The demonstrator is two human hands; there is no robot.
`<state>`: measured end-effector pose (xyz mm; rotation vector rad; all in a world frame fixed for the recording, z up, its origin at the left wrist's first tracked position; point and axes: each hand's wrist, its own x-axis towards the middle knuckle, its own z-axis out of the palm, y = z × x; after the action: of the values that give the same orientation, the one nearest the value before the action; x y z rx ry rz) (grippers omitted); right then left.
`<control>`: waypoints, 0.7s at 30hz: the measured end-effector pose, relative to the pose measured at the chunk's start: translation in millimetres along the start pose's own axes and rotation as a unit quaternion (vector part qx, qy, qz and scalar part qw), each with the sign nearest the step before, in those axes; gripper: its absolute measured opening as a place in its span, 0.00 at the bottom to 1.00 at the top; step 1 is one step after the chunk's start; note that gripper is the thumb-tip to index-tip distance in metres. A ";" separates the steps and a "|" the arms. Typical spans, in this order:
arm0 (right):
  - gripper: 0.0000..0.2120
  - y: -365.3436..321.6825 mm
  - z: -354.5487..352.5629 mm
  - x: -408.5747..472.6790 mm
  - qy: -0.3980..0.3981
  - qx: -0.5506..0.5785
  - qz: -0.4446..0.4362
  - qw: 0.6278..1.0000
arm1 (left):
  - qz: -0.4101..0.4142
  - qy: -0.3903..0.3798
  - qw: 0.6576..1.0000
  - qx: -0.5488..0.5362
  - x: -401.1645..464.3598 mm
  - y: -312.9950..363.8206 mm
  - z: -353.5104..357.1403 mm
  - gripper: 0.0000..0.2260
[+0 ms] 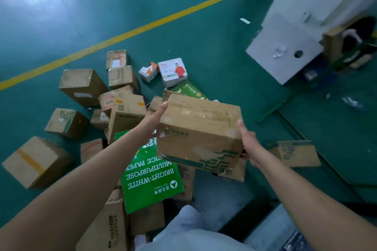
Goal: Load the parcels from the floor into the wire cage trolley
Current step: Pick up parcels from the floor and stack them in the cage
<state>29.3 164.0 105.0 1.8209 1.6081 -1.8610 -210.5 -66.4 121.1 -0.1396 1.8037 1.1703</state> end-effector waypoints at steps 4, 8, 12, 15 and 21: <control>0.33 59.8 -55.2 -58.3 0.029 0.035 0.006 0.999 | 0.021 -0.063 0.993 0.096 -68.0 11.6 63.1 0.31; 0.32 136.1 -111.5 -113.9 0.062 0.069 0.023 0.995 | 0.003 -0.121 0.974 0.189 -116.7 -12.5 123.2 0.15; 0.33 205.7 -156.9 -174.9 0.102 0.117 0.036 0.987 | 0.007 -0.176 0.947 0.268 -152.5 -43.5 174.9 0.35; 0.48 276.5 -197.2 -215.1 0.150 0.164 0.054 0.974 | 0.025 -0.217 0.928 0.303 -197.6 -72.8 228.8 0.27; 0.33 363.6 -250.8 -302.3 0.232 0.251 0.074 0.937 | 0.031 -0.314 0.850 0.422 -251.7 -118.0 326.8 0.28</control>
<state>532.3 0.5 186.8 2.6783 1.0924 -2.0069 200.5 25.6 203.2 0.7390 1.5527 0.2924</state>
